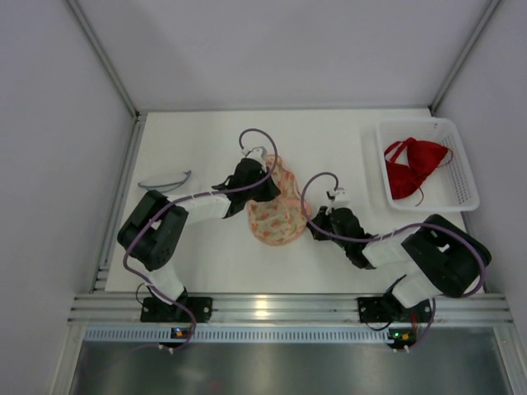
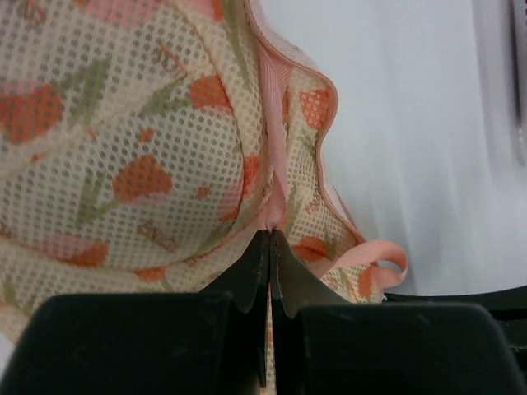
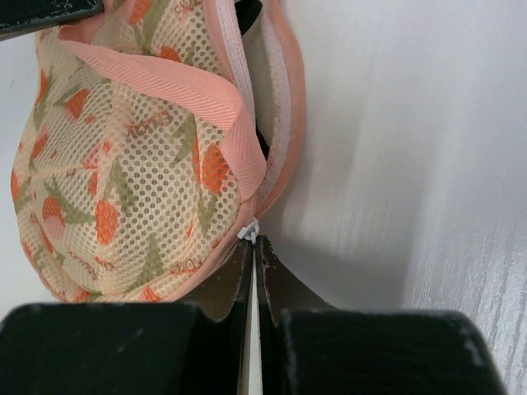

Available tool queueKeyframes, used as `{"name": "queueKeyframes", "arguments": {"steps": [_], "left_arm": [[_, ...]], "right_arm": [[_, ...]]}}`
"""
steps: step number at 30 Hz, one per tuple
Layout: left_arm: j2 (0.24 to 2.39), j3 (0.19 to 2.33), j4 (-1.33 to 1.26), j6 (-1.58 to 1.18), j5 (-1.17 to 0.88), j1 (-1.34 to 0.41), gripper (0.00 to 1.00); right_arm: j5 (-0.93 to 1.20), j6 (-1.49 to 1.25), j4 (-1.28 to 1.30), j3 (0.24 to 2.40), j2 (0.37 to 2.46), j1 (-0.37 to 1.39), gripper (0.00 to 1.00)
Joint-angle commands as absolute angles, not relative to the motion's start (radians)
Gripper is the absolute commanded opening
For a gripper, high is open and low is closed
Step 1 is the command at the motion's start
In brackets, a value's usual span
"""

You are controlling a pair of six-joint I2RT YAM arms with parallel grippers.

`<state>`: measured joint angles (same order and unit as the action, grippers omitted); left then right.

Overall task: Place the bra in the laundry bag and zip it closed
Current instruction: Zip the laundry bag at the center of the board.

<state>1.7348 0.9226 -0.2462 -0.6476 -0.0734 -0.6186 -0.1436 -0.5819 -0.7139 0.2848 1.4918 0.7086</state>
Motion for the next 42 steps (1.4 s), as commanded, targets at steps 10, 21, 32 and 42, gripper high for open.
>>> {"name": "queueKeyframes", "arguments": {"steps": [10, 21, 32, 42], "left_arm": [[1.803, 1.071, -0.091, -0.376, -0.27, -0.505, 0.0], [1.729, 1.048, 0.063, -0.341, -0.149, -0.476, 0.23], [1.462, 1.045, 0.127, -0.428, -0.011, -0.512, 0.65], [1.448, 1.016, 0.1, -0.6, 0.305, -0.808, 0.63]], "right_arm": [[-0.164, -0.503, -0.591, 0.327, 1.416, 0.706, 0.0], [-0.147, -0.511, -0.586, 0.36, 1.434, 0.706, 0.0], [-0.15, -0.549, -0.558, 0.39, 1.451, 0.713, 0.0], [-0.164, -0.563, -0.549, 0.399, 1.454, 0.716, 0.0]]}}
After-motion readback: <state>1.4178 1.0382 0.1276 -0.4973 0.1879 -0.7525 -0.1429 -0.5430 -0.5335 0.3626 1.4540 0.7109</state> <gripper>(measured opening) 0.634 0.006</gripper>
